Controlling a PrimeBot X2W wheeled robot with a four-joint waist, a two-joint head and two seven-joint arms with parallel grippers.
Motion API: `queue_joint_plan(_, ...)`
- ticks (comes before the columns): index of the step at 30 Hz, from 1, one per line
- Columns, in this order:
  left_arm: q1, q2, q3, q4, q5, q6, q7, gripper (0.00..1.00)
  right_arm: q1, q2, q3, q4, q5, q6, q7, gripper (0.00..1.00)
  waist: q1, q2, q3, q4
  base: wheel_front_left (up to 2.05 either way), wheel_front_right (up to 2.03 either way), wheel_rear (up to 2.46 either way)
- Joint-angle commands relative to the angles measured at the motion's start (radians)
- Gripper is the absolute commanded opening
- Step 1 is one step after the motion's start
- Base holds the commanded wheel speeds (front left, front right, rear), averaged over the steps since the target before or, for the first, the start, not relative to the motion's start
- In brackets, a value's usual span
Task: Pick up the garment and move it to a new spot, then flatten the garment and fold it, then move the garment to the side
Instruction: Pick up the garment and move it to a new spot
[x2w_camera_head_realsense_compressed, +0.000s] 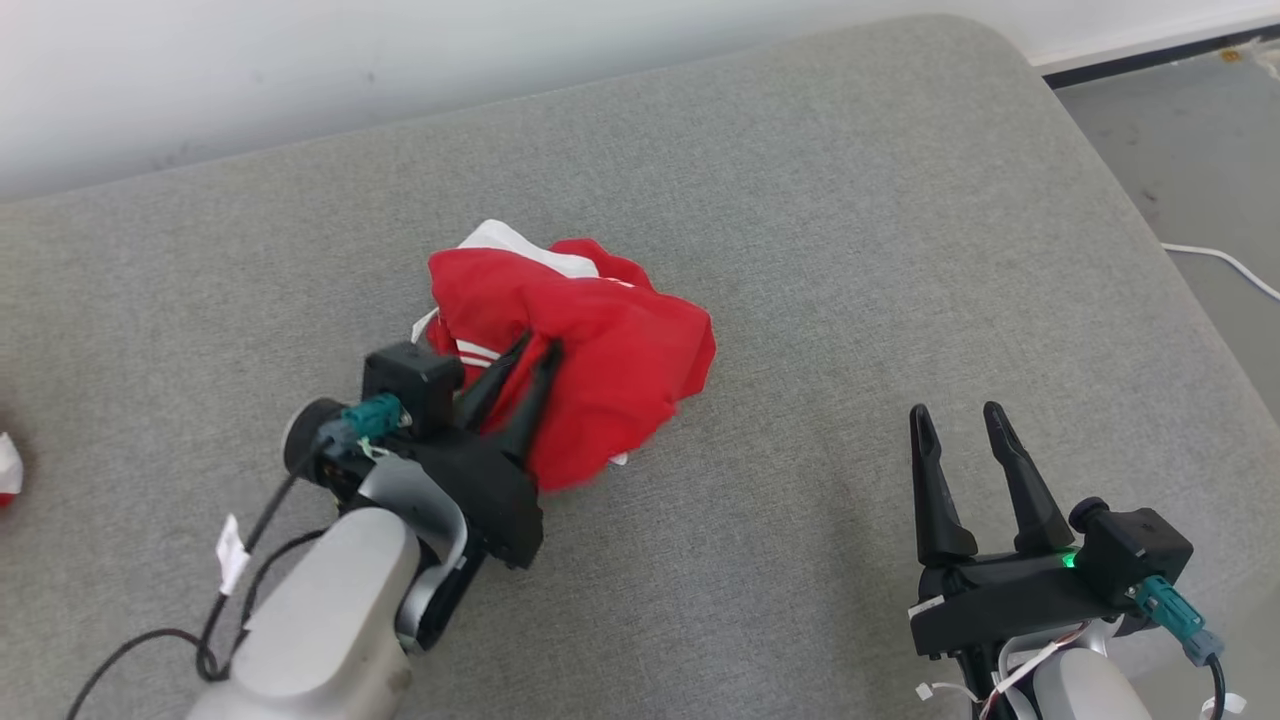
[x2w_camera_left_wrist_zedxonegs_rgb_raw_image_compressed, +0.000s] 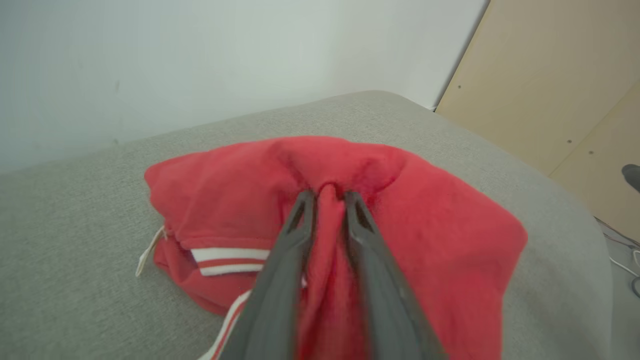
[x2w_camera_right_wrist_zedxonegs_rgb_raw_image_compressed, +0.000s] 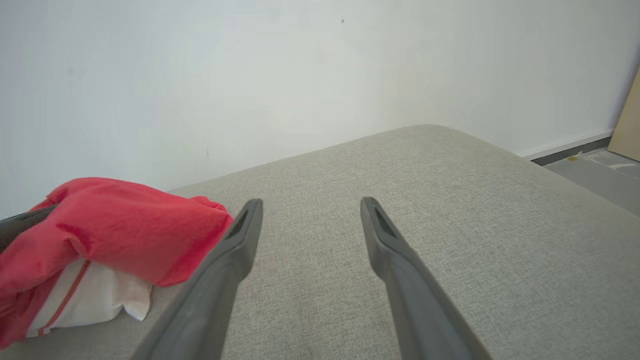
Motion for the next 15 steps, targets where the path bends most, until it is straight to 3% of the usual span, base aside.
queue_joint_plan(1, 0.011, -0.010, -0.004, 0.012, 0.003, -0.004, -0.019, 1.00, 0.003, -0.001, 0.002, 0.000, -0.006, -0.002, -0.001, 1.00, 0.0000, -0.0001, -0.003, 0.005, 0.00, 0.00, 0.00)
queue_joint_plan(7, -0.023, -0.016, 0.015, 0.013, 0.011, -0.009, -0.116, 1.00, 0.020, -0.001, -0.001, -0.001, -0.030, -0.002, -0.001, 1.00, 0.0000, -0.0001, -0.041, 0.049, 0.00, 0.00, 0.00)
queue_joint_plan(15, 0.039, 0.049, 0.123, -0.083, 0.027, 0.041, -0.161, 1.00, 0.041, -0.001, -0.005, -0.028, -0.059, -0.002, -0.001, 1.00, 0.0000, -0.0001, -0.101, 0.122, 0.00, 0.00, 0.00)
